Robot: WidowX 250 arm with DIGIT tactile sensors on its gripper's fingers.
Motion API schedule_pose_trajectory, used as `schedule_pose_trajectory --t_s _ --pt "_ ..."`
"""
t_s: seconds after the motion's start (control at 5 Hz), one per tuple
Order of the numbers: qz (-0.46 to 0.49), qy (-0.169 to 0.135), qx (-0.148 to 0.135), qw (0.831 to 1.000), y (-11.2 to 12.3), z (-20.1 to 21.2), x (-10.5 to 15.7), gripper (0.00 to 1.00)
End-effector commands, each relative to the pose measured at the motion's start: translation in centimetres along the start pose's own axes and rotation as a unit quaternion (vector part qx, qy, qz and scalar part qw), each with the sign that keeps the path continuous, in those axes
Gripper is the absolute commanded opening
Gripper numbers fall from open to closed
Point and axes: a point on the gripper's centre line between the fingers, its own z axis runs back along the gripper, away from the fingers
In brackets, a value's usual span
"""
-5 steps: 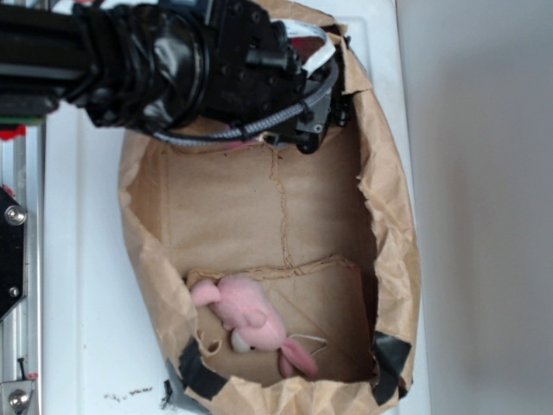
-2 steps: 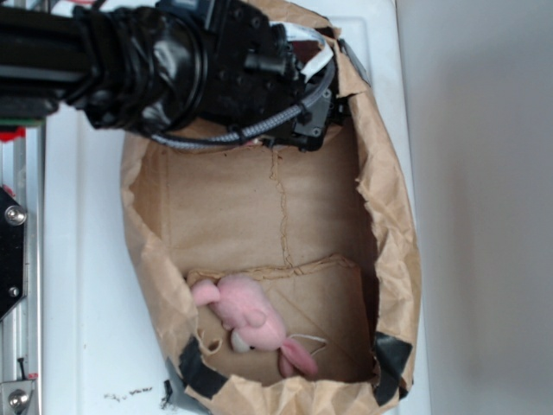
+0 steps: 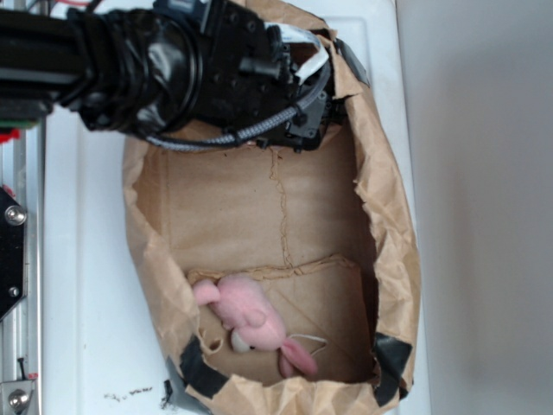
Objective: Grab the green ball.
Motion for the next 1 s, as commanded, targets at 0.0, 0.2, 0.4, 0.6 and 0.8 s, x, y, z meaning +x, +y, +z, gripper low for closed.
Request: schedule_pose_trajectory --t_s 0.0,0.2,0.4,0.6,0.8 --pt "-0.245 0.037 -0.034 0.968 0.6 3.1 -1.5 0.00" --pt "-0.308 0.041 -0.073 0.948 1.2 4.4 -2.4 0.00" --pt "-0.353 0.050 -0.092 0.930 1.7 6.2 -3.0 0.00" --pt "-0.393 0.060 -0.100 0.912 0.9 8.1 -3.5 0.00" --pt "-0.462 0.070 -0.116 0.877 -1.2 9.7 -4.1 0.00"
